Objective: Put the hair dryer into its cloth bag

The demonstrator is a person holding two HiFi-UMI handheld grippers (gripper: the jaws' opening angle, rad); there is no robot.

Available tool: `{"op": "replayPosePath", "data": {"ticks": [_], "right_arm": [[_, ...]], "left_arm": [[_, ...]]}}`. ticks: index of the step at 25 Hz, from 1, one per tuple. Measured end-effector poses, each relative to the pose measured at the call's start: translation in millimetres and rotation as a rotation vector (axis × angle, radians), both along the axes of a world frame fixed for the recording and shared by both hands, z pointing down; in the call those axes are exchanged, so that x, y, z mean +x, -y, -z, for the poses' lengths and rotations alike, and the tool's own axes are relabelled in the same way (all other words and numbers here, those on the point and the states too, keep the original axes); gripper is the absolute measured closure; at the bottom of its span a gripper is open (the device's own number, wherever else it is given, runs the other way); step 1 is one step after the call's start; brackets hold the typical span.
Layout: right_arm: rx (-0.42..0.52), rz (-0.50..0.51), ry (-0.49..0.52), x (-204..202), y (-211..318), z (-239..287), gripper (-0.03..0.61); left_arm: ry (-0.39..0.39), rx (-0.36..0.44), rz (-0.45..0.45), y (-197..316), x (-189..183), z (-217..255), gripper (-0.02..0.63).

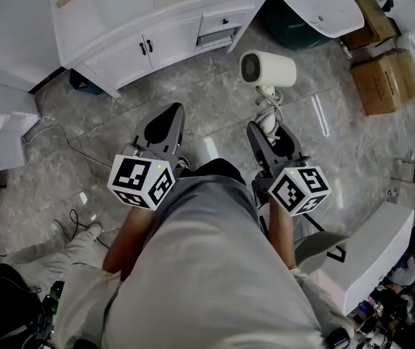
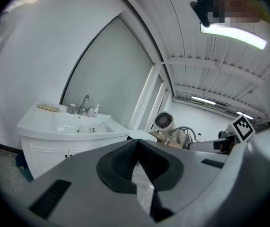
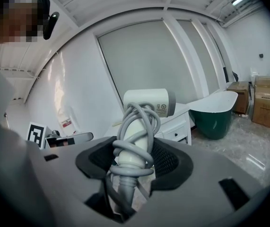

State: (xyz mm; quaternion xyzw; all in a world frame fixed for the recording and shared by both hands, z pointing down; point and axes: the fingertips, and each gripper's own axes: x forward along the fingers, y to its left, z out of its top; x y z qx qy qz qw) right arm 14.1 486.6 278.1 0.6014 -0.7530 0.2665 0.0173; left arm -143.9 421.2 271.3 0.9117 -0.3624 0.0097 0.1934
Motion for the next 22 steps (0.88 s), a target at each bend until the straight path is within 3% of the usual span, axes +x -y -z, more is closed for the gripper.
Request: {"op": "replayPosePath", "data": {"ticks": [11,22], "right_arm": [[-0.006,0.056,0.027,12.1,90.0,-18.9,0.348],[0.074,0.208,0.043,77.3,270.6,-9.9,0.348]], "left_arm": [[0.023,-0.01,0.069,73.2,-1.7,-14.8,0.606],[0.031,0.008,0.186,228.5,63.6,-13.0,0.606]]}}
